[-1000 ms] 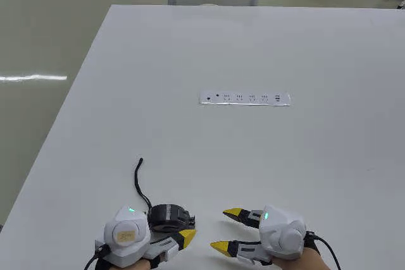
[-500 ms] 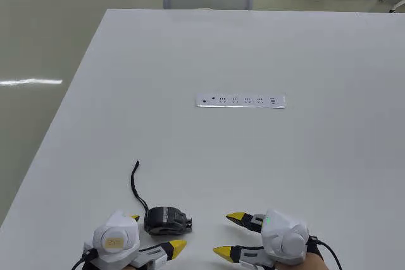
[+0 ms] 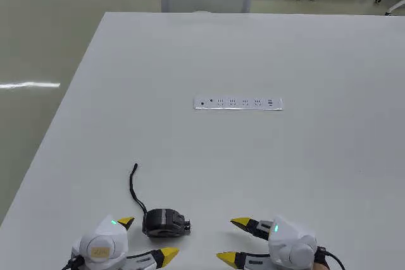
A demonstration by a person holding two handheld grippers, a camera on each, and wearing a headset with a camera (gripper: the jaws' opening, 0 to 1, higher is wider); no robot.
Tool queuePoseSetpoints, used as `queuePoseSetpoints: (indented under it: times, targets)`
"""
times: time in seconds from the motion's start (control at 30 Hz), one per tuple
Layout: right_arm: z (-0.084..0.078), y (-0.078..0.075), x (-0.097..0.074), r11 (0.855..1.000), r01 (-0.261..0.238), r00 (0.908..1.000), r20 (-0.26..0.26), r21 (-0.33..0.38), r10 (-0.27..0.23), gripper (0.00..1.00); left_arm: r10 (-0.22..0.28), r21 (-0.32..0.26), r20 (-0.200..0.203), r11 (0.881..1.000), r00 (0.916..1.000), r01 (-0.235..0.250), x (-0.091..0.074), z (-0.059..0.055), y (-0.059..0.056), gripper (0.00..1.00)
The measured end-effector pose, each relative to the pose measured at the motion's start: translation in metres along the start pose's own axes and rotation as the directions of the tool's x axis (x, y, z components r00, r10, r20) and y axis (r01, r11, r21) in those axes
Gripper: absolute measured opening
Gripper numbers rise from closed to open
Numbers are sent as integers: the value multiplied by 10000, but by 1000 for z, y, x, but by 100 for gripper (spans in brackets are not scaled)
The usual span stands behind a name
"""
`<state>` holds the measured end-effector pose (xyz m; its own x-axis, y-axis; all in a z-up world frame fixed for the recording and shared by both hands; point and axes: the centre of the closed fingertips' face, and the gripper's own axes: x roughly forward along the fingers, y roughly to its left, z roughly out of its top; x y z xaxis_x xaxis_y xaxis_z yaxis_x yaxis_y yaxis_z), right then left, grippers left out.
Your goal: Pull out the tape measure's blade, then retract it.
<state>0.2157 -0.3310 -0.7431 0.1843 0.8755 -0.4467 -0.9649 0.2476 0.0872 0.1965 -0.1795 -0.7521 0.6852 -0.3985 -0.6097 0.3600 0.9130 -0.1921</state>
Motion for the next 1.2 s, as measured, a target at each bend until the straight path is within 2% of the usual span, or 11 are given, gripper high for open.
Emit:
queuePoseSetpoints:
  times: [0.33, 0.63, 1.0, 1.2]
  targets:
    - [-3, -3, -12, 9991, 360, 9991, 213, 204, -364, 49, -105, 32, 148, 9999, 9998, 104, -6, -8, -1, 81]
    - [-6, -3, -17, 9973, 584, 9977, 304, 456, -598, 51, -338, 98, 487, 9994, 9982, 334, -12, -5, -3, 81]
    - [-11, 0, -23, 9960, 677, 9974, 190, 578, -689, 53, -626, 197, 567, 9979, 9964, 616, -16, -8, -6, 80]
    - [-12, -1, -23, 9958, 694, 9974, 171, 595, -705, 54, -624, 327, 534, 9976, 9966, 607, -17, -8, -7, 80]
